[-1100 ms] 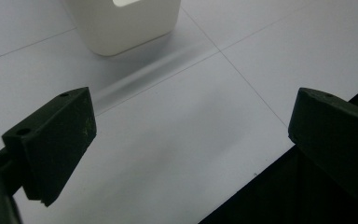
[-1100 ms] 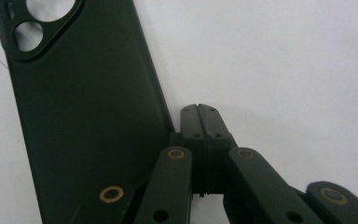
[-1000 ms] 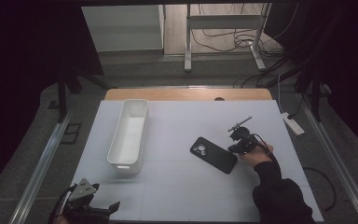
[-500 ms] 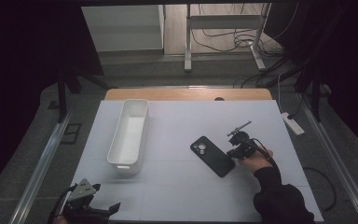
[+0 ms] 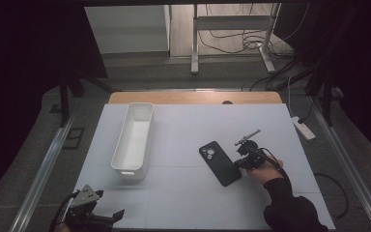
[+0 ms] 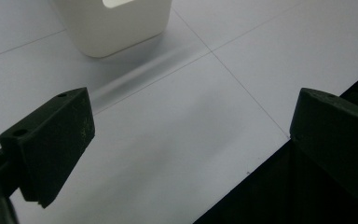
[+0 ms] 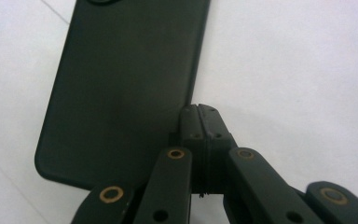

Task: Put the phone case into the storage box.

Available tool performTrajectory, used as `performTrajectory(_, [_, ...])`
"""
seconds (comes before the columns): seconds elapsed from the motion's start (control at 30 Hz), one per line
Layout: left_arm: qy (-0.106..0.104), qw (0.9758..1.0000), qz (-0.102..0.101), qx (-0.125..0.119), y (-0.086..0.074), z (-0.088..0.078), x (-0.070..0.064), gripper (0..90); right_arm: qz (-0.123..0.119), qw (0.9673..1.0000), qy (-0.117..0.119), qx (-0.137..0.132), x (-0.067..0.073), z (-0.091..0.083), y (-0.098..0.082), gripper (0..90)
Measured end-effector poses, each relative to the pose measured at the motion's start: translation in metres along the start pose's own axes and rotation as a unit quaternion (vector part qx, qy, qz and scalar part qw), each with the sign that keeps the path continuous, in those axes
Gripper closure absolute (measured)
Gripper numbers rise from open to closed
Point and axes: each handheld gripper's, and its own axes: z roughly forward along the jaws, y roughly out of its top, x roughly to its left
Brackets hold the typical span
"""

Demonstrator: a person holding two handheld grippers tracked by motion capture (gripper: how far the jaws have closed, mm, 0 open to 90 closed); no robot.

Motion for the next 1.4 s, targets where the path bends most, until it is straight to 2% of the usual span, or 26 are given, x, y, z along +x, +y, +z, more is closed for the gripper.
performTrajectory(0.3, [0.000,1.0000,0.000,0.000,0.000,0.000,0.000,0.7,-0.005,1.0000,0.004,0.000,0.004,-0.001,-0.002,89.9])
performTrajectory(0.5, [0.000,1.0000,0.001,0.001,0.000,0.000,0.000,0.7,-0.003,0.9999,-0.005,-0.016,0.003,-0.008,-0.002,86.6])
performTrajectory(0.63, [0.001,1.0000,0.001,0.001,0.000,0.000,0.000,0.7,0.002,0.9995,-0.019,-0.026,0.004,-0.013,-0.002,80.0])
performTrajectory(0.8, [0.003,1.0000,0.002,0.002,0.000,0.000,-0.001,0.7,0.001,0.9991,-0.018,-0.038,0.007,-0.021,0.000,70.7])
performTrajectory(0.9, [0.002,1.0000,0.002,0.002,0.000,0.000,-0.001,0.7,-0.004,0.9987,-0.026,-0.044,0.011,-0.026,0.001,65.0])
performTrajectory(1.03, [0.003,1.0000,0.002,0.003,0.000,0.001,-0.001,0.7,-0.004,0.9984,-0.033,-0.046,0.015,-0.030,0.002,53.6])
performTrajectory(1.1, [0.003,1.0000,0.002,0.003,0.000,0.001,-0.001,0.7,-0.006,0.9984,-0.029,-0.048,0.016,-0.031,0.002,50.1])
performTrajectory(1.27, [0.004,1.0000,0.002,0.004,0.000,0.001,-0.001,0.8,-0.011,0.9978,-0.034,-0.055,0.017,-0.032,0.002,32.4])
performTrajectory(1.3, [0.004,1.0000,0.003,0.004,0.000,0.001,-0.001,0.8,-0.011,0.9978,-0.034,-0.055,0.017,-0.032,0.002,32.4])
performTrajectory(1.4, [0.004,1.0000,0.003,0.004,0.001,0.001,-0.001,0.8,-0.013,0.9975,-0.034,-0.061,0.019,-0.033,0.002,22.9])
